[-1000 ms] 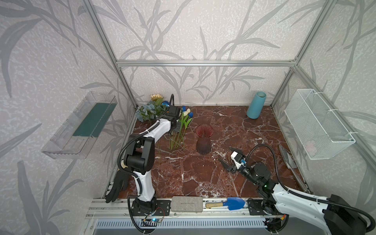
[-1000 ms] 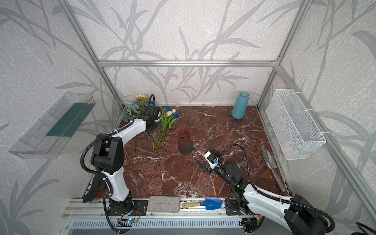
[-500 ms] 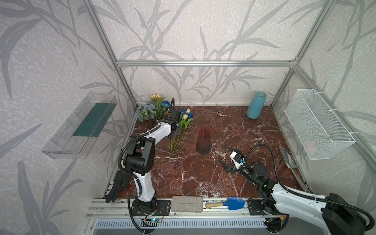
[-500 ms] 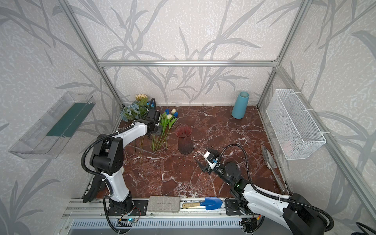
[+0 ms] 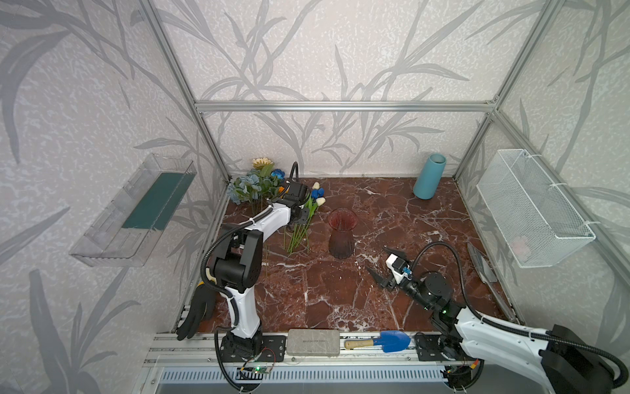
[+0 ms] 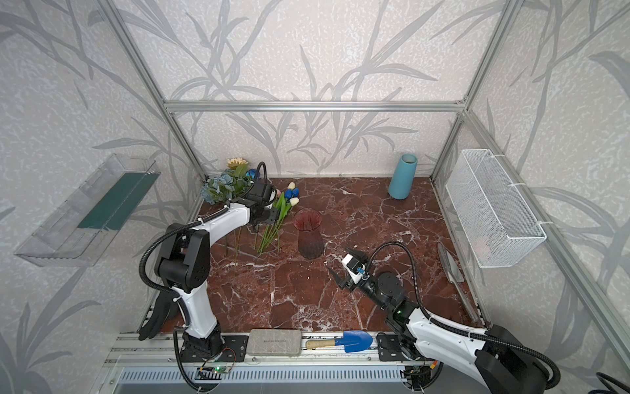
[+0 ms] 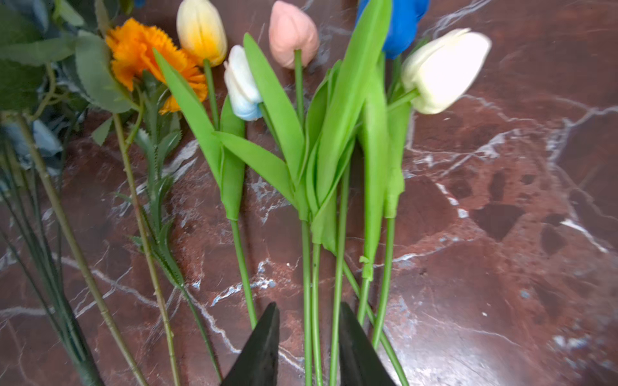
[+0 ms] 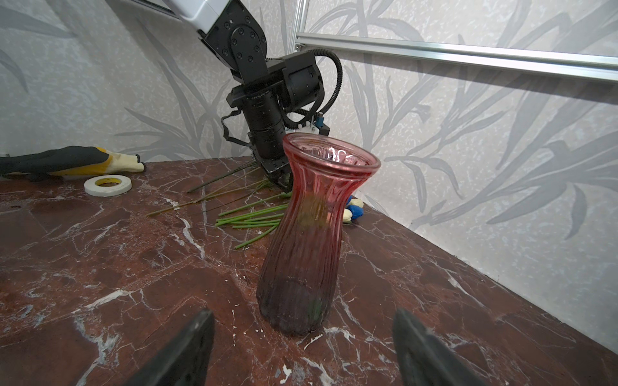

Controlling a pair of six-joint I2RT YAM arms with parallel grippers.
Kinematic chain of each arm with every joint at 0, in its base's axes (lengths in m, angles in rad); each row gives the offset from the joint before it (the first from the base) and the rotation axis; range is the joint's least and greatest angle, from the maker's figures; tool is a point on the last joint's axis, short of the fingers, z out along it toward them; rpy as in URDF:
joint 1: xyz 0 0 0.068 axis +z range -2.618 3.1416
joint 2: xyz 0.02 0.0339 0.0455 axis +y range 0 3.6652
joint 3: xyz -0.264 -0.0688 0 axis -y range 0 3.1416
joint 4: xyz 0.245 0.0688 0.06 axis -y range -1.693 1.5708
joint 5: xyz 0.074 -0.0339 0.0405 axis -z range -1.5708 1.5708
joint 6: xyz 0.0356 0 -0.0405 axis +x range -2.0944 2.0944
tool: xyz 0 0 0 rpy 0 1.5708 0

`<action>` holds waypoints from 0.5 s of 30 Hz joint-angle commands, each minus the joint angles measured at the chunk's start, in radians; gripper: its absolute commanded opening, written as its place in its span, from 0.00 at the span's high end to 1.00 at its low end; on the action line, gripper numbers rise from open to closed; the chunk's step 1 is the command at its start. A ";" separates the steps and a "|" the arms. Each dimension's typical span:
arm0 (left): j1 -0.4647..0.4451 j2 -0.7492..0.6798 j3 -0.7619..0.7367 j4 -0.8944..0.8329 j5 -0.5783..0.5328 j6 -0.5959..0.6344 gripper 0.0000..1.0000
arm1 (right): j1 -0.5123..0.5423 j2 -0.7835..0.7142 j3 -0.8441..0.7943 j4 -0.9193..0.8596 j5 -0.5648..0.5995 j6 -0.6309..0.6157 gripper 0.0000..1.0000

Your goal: Arrange the flowers into the vase

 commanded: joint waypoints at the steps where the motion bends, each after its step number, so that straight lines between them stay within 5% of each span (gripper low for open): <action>1: -0.005 -0.032 0.001 0.002 0.149 0.039 0.68 | 0.004 0.007 0.024 0.018 -0.001 -0.001 0.16; 15: 0.000 0.177 0.167 -0.189 0.157 0.013 0.66 | 0.004 0.004 0.022 0.013 0.000 -0.007 0.16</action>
